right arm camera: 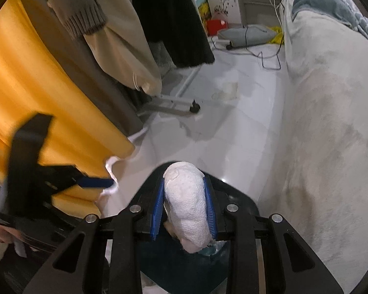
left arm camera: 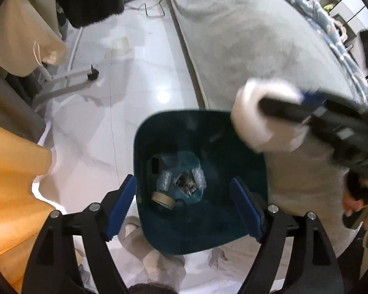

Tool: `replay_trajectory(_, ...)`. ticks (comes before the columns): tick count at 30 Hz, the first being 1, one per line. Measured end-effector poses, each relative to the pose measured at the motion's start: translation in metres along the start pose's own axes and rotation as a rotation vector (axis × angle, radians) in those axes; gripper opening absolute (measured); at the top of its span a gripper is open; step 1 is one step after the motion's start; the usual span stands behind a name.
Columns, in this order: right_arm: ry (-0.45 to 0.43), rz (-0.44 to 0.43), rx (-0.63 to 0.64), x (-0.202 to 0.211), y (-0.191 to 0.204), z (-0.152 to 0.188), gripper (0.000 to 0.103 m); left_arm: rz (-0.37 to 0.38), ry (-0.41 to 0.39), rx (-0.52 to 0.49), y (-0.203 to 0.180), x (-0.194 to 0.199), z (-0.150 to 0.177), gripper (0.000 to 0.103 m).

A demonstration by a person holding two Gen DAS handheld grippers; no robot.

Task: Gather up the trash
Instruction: 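Open left tool then right tool to drop tape core and sock into bin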

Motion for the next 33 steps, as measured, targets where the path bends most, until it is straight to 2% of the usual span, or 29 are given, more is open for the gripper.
replay_trajectory(10, 0.119, 0.026, -0.048, -0.041, -0.011, 0.026, 0.031, 0.010, -0.233, 0.025, 0.009, 0.049, -0.027, 0.082)
replay_trajectory(15, 0.193, 0.028, -0.048, -0.062, -0.006, 0.042, 0.031, 0.025, -0.345, 0.016, 0.008, 0.074, -0.036, 0.078)
replay_trajectory(27, 0.344, 0.050, 0.019, -0.096, 0.008, 0.075, 0.031, 0.036, -0.506, -0.068, -0.007, 0.107, -0.043, 0.065)
replay_trajectory(33, 0.359, 0.083, 0.033, -0.099, 0.008, 0.081, 0.033, 0.047, -0.572, -0.073, -0.011, 0.124, -0.048, 0.063)
Point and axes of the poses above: each gripper's, at about its wrist camera, not at the fingertips, and x roughly against the way its jaws point, y to its left, z to its underside, the point moved 6 cm from there along -x, roughly the way its jaws point, and after that the axes turned 1 degree about -z, right-handed, at the moved point
